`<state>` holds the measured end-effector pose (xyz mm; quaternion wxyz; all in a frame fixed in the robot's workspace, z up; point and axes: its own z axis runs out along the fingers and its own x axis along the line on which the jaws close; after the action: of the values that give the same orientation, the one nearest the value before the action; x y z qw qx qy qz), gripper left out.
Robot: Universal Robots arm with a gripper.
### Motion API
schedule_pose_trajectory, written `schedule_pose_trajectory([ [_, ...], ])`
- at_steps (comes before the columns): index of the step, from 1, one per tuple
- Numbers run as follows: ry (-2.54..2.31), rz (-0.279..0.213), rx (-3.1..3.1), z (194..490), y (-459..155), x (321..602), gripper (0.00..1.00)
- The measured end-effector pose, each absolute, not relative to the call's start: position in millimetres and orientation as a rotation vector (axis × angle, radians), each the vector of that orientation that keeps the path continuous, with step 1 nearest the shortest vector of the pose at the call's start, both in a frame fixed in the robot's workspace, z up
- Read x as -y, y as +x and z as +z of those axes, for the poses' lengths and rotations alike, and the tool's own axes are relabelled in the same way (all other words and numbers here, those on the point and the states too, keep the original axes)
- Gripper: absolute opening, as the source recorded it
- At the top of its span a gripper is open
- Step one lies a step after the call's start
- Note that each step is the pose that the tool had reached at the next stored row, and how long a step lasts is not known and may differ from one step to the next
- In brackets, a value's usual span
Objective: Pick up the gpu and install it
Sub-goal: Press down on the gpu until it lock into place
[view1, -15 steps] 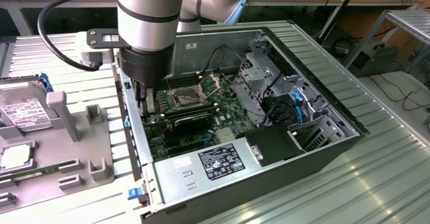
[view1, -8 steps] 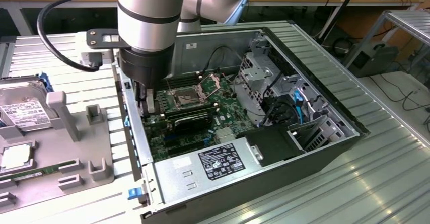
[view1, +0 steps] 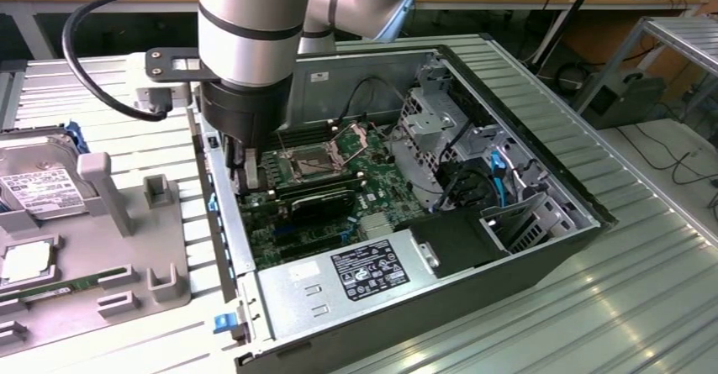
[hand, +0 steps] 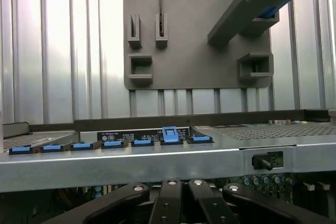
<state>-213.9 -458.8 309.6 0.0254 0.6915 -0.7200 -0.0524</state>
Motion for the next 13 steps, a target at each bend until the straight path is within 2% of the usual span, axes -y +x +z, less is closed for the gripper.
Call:
schedule_pose_trajectory([
  [10, 2.141, -0.157, 2.225, 314, -204, 457, 0.11],
  [13, 2.159, -0.192, 2.238, 314, -204, 460, 0.11],
])
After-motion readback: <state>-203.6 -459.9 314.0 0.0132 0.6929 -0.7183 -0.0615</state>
